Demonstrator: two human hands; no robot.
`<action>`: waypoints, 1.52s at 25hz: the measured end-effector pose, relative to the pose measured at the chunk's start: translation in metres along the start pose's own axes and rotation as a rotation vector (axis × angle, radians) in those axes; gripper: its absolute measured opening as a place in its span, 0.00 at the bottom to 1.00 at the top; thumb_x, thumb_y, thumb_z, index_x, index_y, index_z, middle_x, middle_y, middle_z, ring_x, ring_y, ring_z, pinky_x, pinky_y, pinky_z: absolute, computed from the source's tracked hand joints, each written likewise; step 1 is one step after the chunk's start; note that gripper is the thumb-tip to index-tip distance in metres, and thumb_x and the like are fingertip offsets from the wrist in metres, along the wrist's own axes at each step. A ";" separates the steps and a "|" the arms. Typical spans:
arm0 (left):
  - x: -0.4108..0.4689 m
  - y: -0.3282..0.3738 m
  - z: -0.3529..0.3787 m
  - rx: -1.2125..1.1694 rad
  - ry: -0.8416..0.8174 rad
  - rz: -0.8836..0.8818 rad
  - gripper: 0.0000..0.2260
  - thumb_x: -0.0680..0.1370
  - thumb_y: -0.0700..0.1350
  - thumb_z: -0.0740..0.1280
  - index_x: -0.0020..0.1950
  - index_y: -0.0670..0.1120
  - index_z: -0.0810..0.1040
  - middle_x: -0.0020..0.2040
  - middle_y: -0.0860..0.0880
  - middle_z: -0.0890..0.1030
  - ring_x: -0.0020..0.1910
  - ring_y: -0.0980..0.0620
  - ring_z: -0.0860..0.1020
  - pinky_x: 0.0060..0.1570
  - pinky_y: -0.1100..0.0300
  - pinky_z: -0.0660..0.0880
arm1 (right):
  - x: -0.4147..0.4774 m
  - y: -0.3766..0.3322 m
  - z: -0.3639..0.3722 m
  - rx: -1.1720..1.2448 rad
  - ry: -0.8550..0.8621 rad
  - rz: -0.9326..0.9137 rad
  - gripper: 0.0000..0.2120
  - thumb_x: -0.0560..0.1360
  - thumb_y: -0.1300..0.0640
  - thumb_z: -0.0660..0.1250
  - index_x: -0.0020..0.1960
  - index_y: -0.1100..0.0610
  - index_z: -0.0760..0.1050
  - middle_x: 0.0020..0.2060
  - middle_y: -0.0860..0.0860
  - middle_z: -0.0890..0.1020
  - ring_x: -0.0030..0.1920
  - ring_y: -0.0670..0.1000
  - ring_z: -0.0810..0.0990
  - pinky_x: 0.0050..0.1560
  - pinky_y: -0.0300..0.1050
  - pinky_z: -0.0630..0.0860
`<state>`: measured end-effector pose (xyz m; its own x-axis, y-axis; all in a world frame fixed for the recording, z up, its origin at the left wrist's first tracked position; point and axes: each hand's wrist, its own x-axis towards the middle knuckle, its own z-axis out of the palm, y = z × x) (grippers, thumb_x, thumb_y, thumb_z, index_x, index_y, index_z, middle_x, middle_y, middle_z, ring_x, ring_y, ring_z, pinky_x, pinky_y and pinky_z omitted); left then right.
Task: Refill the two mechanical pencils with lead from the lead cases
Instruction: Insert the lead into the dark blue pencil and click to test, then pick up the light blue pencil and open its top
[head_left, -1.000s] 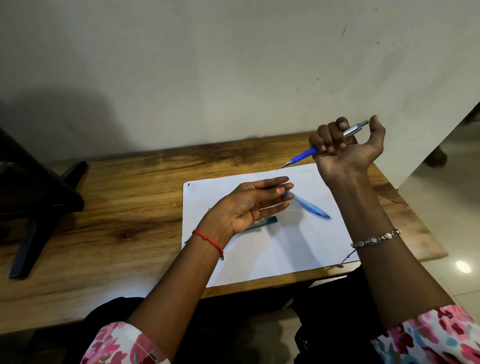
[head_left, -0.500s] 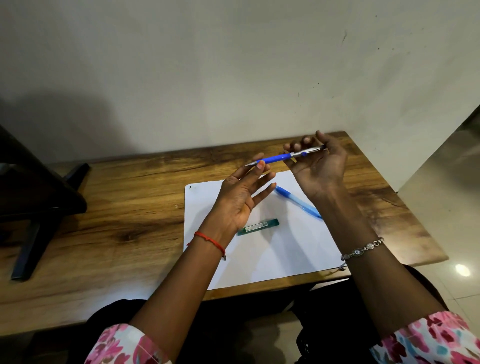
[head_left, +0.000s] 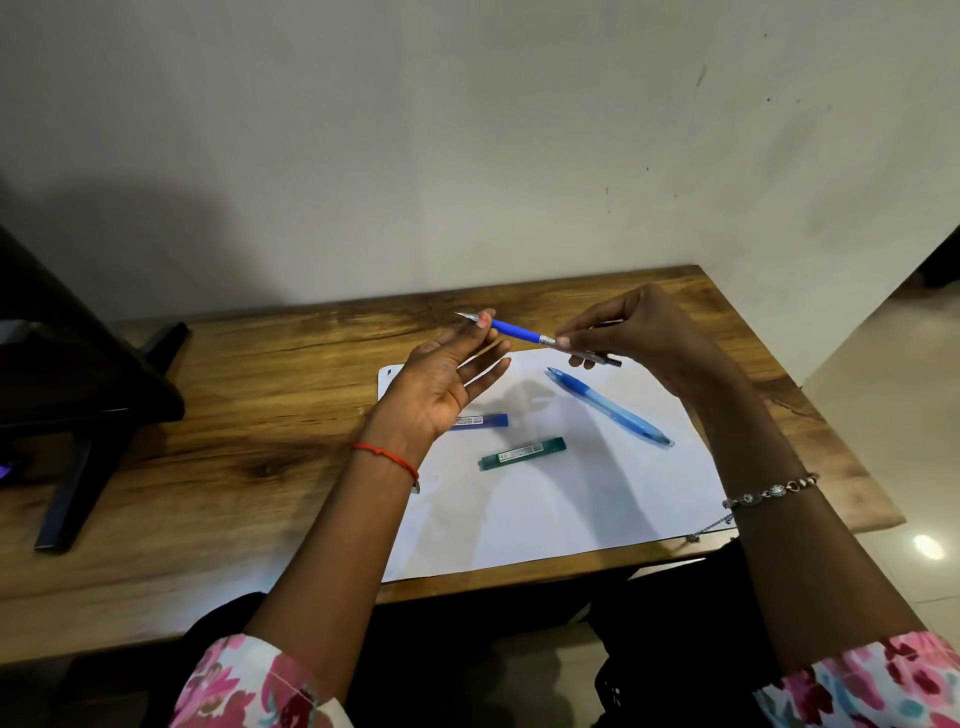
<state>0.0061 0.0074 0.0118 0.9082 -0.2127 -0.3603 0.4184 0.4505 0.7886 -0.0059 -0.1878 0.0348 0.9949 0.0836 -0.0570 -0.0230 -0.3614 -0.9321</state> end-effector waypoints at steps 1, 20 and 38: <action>0.001 -0.001 -0.001 0.013 0.015 -0.007 0.04 0.75 0.41 0.66 0.45 0.45 0.80 0.28 0.52 0.81 0.30 0.56 0.81 0.36 0.63 0.81 | -0.001 -0.001 0.002 -0.058 -0.023 0.007 0.06 0.66 0.62 0.75 0.43 0.58 0.84 0.29 0.50 0.84 0.30 0.46 0.79 0.32 0.36 0.74; 0.005 0.003 -0.008 0.133 0.403 -0.035 0.17 0.73 0.42 0.70 0.58 0.37 0.73 0.50 0.44 0.77 0.37 0.52 0.78 0.32 0.62 0.77 | 0.004 0.013 0.035 -0.575 -0.044 0.133 0.13 0.57 0.61 0.80 0.40 0.63 0.84 0.32 0.52 0.81 0.35 0.51 0.79 0.40 0.42 0.76; 0.001 0.001 -0.002 0.202 0.393 -0.001 0.13 0.74 0.42 0.68 0.57 0.38 0.75 0.58 0.42 0.78 0.46 0.49 0.79 0.41 0.61 0.77 | 0.006 0.024 0.004 -0.639 0.010 0.349 0.18 0.62 0.59 0.78 0.49 0.64 0.80 0.41 0.58 0.81 0.39 0.53 0.76 0.31 0.42 0.68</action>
<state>0.0070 0.0092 0.0112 0.8572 0.1505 -0.4925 0.4452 0.2640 0.8556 -0.0007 -0.1924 0.0102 0.9411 -0.1427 -0.3064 -0.2798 -0.8376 -0.4691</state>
